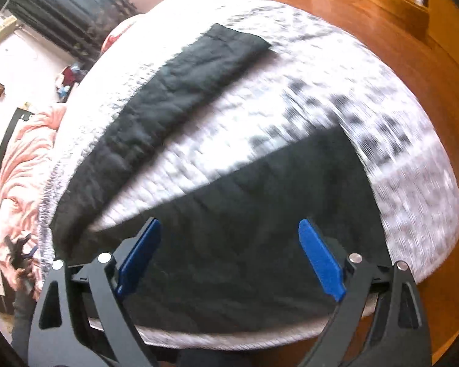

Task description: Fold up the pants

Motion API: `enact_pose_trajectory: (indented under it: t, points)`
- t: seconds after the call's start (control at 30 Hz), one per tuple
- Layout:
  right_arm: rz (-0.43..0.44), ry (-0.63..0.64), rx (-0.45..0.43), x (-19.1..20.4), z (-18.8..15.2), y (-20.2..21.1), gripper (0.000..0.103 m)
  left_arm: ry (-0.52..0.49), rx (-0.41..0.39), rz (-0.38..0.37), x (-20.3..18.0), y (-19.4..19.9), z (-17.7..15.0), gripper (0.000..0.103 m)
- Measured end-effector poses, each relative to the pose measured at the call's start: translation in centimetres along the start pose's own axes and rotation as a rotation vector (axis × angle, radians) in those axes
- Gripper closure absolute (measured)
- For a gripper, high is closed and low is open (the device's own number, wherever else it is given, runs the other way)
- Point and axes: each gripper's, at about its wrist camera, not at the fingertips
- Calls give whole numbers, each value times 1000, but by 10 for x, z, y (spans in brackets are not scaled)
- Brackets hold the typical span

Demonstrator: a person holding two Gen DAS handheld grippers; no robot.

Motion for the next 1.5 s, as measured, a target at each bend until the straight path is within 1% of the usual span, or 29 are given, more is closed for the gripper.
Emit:
enact_pose_trajectory:
  t: [0.03,0.1,0.17,0.2,0.27,0.33,0.4,0.43,0.47,0.5,0.53,0.6,0.67,0.7,0.73,0.77,0.83,0.87,1.0,1.1,1.2,1.3,1.33,1.37,1.4,1.43,1.47,1.5]
  points:
    - [0,9,6,9,15,-2,12,-4,26,-10,2,-10,14,4]
    - [-13,26,17,22,42,-9,12,-22,66,1,5,-28,35,4]
    - [-34,43,30,34,70,-23,12,-39,100,21,8,-45,47,4]
    - [-36,49,36,36,77,-27,12,-44,125,34,10,-56,53,4]
    - [-42,60,50,45,96,-39,12,-59,168,48,13,-75,60,4]
    - [-47,80,64,56,121,-57,12,-90,206,78,14,-91,63,6]
    - [-53,100,71,65,144,-69,12,-107,216,77,15,-99,63,12]
    - [-53,106,72,67,152,-71,12,-103,213,60,15,-99,62,18]
    - [-51,112,75,69,161,-75,12,-99,219,27,15,-100,61,35]
    - [-54,121,79,71,173,-78,12,-103,235,12,14,-104,60,41]
    - [-61,134,77,74,183,-80,12,-115,239,30,12,-105,59,42]
    - [-74,157,67,77,206,-81,12,-129,254,41,10,-108,59,45]
    - [-69,159,51,77,230,-80,12,-114,263,38,12,-110,61,51]
    - [-65,154,41,76,248,-79,12,-100,261,32,15,-110,62,54]
    - [-68,149,37,75,259,-80,12,-96,255,37,15,-110,63,59]
    - [-74,143,33,72,271,-80,12,-93,255,33,15,-108,64,63]
    - [-92,133,29,67,302,-84,12,-94,242,39,14,-107,61,67]
    - [-99,133,31,65,312,-86,12,-98,239,49,13,-107,61,68]
    - [-164,135,55,51,358,-106,12,-81,229,60,13,-105,62,70]
    - [-172,146,78,44,378,-124,12,-66,222,70,13,-107,62,70]
    - [-158,179,123,41,391,-146,12,-45,208,76,13,-108,61,70]
    - [-170,227,152,41,394,-160,13,-16,190,76,15,-109,60,70]
    - [-162,237,160,40,394,-162,19,-2,182,76,15,-109,60,70]
    - [-145,250,175,39,393,-165,40,9,175,82,16,-109,60,72]
    - [-145,256,176,38,392,-165,56,19,169,87,16,-109,60,74]
    - [-132,260,170,36,391,-162,64,28,163,89,16,-108,59,78]
    - [-114,258,167,34,389,-158,82,30,157,94,16,-107,58,79]
    - [-93,259,162,32,387,-152,86,25,151,102,15,-105,57,81]
Point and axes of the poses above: each gripper's, at about its wrist camera, not at the fingertips, and y roughly against the way its jaws point, x to its left, z to its top, and after that the axes turned 11 degrees about x, right-handed
